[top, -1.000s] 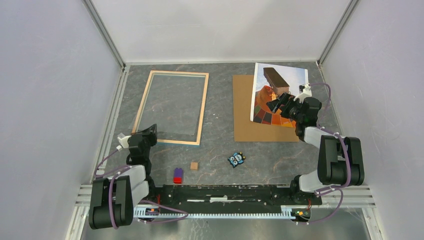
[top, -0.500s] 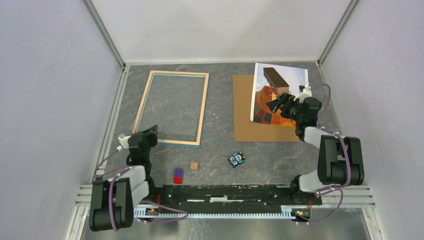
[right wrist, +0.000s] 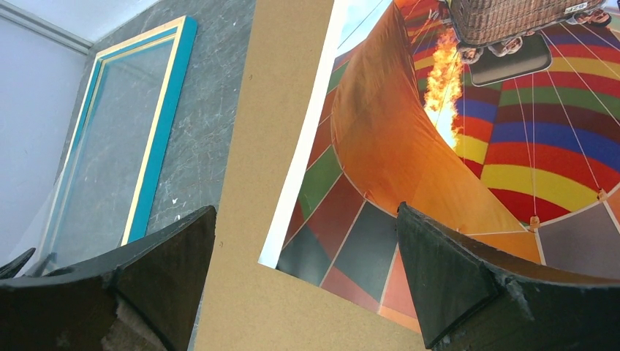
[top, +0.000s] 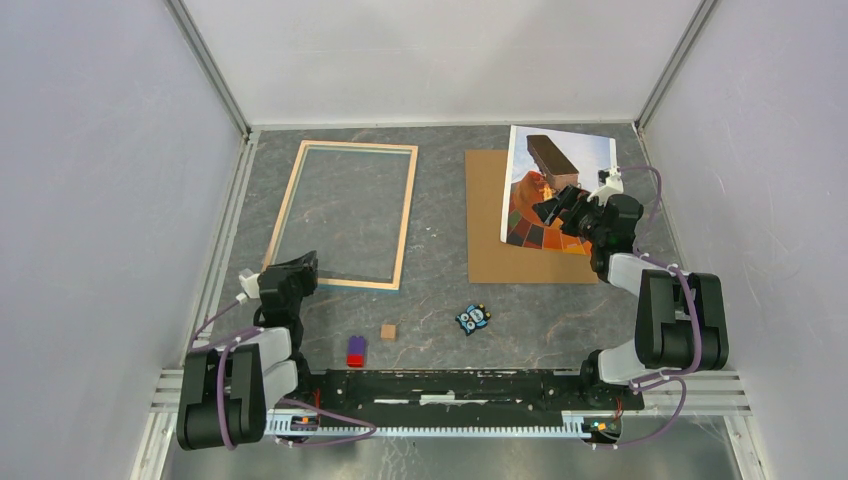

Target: Put the photo into the frame

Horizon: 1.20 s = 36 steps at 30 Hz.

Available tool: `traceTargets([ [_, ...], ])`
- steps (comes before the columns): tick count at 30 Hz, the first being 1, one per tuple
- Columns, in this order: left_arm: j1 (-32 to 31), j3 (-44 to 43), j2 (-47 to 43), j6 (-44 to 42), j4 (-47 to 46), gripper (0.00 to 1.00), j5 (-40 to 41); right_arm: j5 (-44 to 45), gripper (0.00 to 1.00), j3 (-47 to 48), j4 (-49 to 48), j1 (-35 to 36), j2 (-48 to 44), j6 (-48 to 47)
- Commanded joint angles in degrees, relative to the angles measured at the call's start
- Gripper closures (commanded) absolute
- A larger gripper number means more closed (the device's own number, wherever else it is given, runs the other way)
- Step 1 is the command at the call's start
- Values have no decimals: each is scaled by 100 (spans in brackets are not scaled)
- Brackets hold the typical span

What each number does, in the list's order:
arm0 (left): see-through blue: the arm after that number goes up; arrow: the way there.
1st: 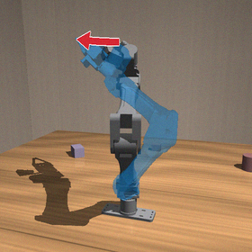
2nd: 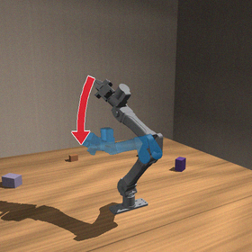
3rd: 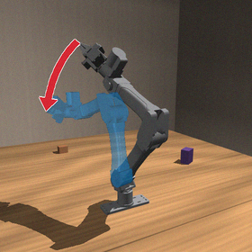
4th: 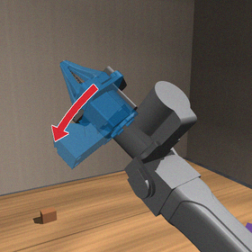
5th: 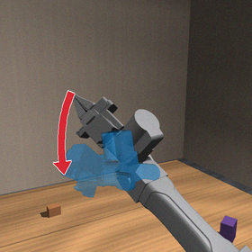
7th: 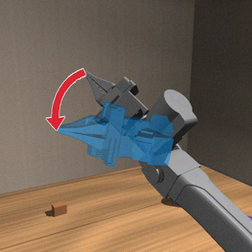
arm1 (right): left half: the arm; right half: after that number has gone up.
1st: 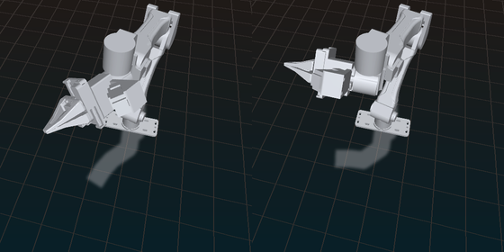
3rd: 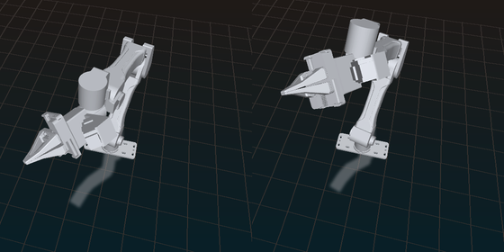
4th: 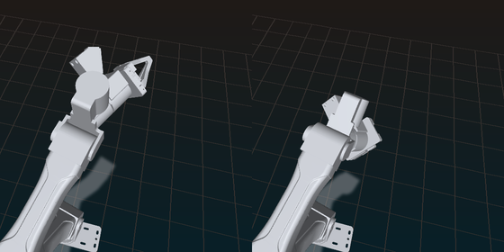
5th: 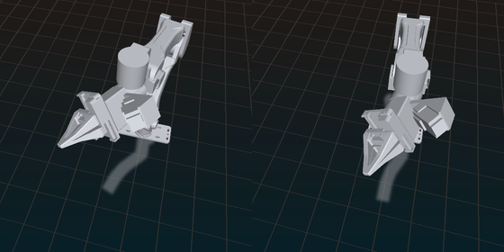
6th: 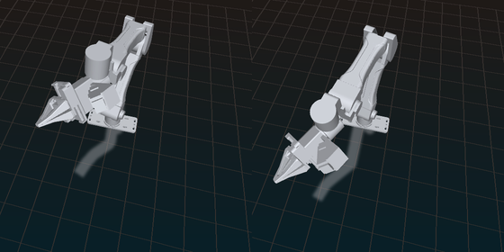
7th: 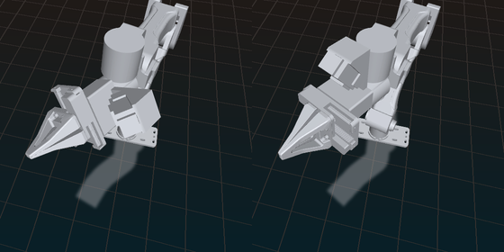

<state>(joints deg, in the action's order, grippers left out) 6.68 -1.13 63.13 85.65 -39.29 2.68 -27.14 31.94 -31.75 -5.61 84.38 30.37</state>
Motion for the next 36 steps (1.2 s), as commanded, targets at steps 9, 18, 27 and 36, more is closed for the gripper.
traceTargets([
  [9, 27, -701, -725, -301, 1809, 26, -489, -82, 2, -8, -115, 33, -72, -73],
  [18, 24, -1452, -865, -314, 3439, 0, -612, 66, 2, 13, 151, 16, -260, -272],
  [27, 23, -2343, -607, -394, 5085, 0, -796, 72, 2, 42, 212, 16, -277, -315],
  [36, 28, -3401, 128, -601, 6835, 0, -900, 130, 2, 22, 270, -11, -366, -366],
])
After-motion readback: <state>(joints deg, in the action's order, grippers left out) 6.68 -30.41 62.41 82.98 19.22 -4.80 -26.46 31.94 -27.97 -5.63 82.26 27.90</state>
